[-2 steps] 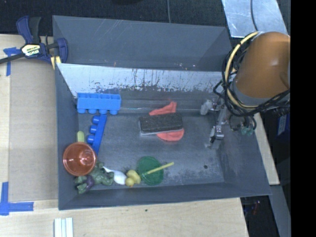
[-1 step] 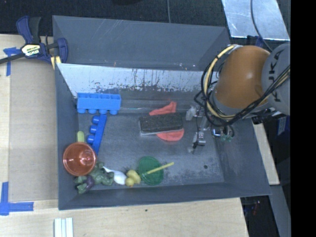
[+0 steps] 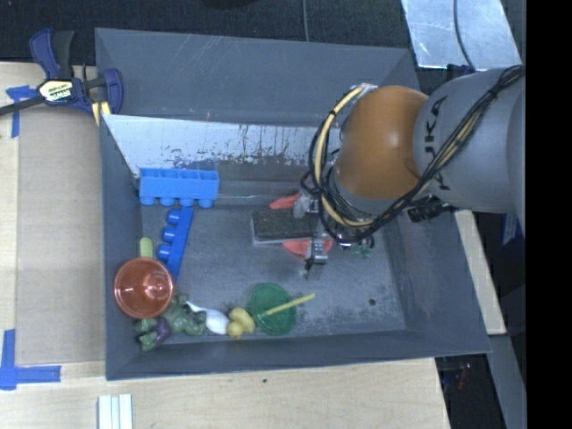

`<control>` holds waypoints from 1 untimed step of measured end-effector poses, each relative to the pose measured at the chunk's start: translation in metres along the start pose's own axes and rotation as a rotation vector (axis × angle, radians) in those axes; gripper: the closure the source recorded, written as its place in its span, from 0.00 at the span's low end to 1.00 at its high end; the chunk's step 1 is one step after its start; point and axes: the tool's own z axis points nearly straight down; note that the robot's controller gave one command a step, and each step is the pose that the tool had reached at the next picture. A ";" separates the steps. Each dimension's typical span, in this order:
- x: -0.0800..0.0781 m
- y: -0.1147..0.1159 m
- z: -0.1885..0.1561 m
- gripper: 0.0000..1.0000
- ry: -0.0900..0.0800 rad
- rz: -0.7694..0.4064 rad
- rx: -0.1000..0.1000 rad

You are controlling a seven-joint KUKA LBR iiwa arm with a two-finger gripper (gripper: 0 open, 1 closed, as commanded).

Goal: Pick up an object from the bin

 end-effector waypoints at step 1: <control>-0.011 0.003 0.010 0.00 0.000 0.031 -0.005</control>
Offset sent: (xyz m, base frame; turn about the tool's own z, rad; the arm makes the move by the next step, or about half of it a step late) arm 0.0272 0.0043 -0.0501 -0.1798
